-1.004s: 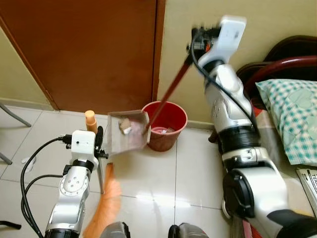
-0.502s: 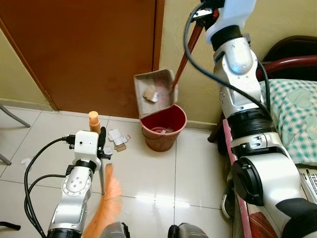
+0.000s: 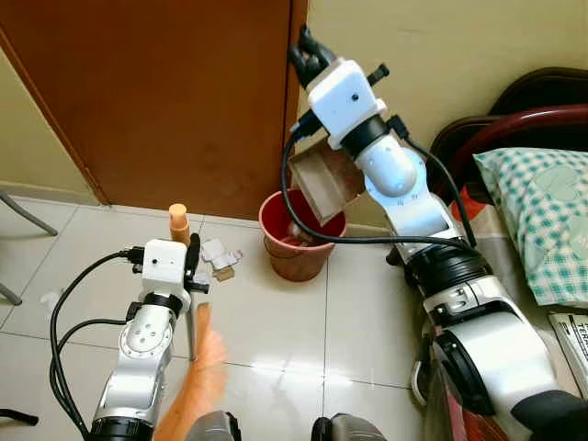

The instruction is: Sweep floor

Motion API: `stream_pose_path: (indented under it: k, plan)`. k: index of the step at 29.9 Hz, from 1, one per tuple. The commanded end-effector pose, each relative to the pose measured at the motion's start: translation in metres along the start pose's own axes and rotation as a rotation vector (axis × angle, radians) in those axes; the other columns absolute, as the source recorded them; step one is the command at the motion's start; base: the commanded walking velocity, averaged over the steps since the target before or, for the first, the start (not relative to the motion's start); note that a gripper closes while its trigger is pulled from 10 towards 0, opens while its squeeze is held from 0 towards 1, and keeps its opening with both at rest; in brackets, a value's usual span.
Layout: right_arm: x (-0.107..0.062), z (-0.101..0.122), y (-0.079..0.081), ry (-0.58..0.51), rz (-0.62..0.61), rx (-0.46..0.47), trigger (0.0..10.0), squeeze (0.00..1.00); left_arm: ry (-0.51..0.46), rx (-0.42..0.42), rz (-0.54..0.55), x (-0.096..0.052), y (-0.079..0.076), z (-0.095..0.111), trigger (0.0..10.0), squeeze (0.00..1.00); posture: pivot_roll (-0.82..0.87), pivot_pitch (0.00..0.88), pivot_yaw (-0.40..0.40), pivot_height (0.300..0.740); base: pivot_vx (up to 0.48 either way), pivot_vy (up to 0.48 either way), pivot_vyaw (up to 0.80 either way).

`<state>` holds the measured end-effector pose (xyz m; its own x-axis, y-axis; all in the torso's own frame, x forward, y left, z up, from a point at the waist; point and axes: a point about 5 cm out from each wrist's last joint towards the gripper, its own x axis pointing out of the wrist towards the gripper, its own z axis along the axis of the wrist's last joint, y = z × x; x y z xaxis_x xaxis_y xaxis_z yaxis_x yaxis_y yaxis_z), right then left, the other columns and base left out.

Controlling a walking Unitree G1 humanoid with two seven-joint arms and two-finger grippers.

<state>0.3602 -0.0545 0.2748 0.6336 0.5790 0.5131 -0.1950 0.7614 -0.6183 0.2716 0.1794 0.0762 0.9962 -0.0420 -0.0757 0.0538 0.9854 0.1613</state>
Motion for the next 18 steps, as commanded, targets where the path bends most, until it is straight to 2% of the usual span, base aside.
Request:
stream_pose_path:
  k: [1,6,9,11,12,14,18]
  plan:
    - [0.011,0.03,-0.013,-0.162,-0.035,-0.045,10.0,0.0,0.041,0.0,-0.003,-0.001,-0.001,-0.008,10.0,0.0,0.0,0.051,-0.06,0.74,0.0,0.0,0.0]
    - [0.017,0.049,-0.018,-0.236,-0.074,0.011,10.0,0.0,0.039,0.0,-0.006,-0.001,-0.003,-0.008,10.0,0.0,0.0,0.049,-0.059,0.74,0.0,0.0,0.0]
    - [0.021,0.059,-0.022,-0.256,-0.118,0.12,10.0,0.0,0.035,0.001,-0.006,0.0,-0.003,-0.007,10.0,0.0,0.0,0.047,-0.058,0.74,0.0,0.0,0.0]
    - [0.023,0.062,-0.025,-0.235,-0.178,0.288,10.0,0.0,0.027,0.008,0.0,0.0,-0.001,-0.005,10.0,0.0,0.0,0.046,-0.056,0.74,0.0,0.0,0.0]
    - [0.023,0.062,-0.025,-0.235,-0.178,0.288,10.0,0.0,0.027,0.008,0.0,0.0,-0.001,-0.005,10.0,0.0,0.0,0.046,-0.056,0.74,0.0,0.0,0.0]
    - [0.019,0.056,-0.023,-0.186,-0.207,0.434,10.0,0.0,0.015,0.021,0.019,0.001,0.002,-0.003,10.0,0.0,0.0,0.046,-0.053,0.74,0.0,0.0,0.0]
    - [0.015,0.051,-0.02,-0.155,-0.223,0.5,10.0,0.0,0.011,0.026,0.031,0.0,0.004,-0.002,10.0,0.0,0.0,0.047,-0.052,0.74,0.0,0.0,0.0]
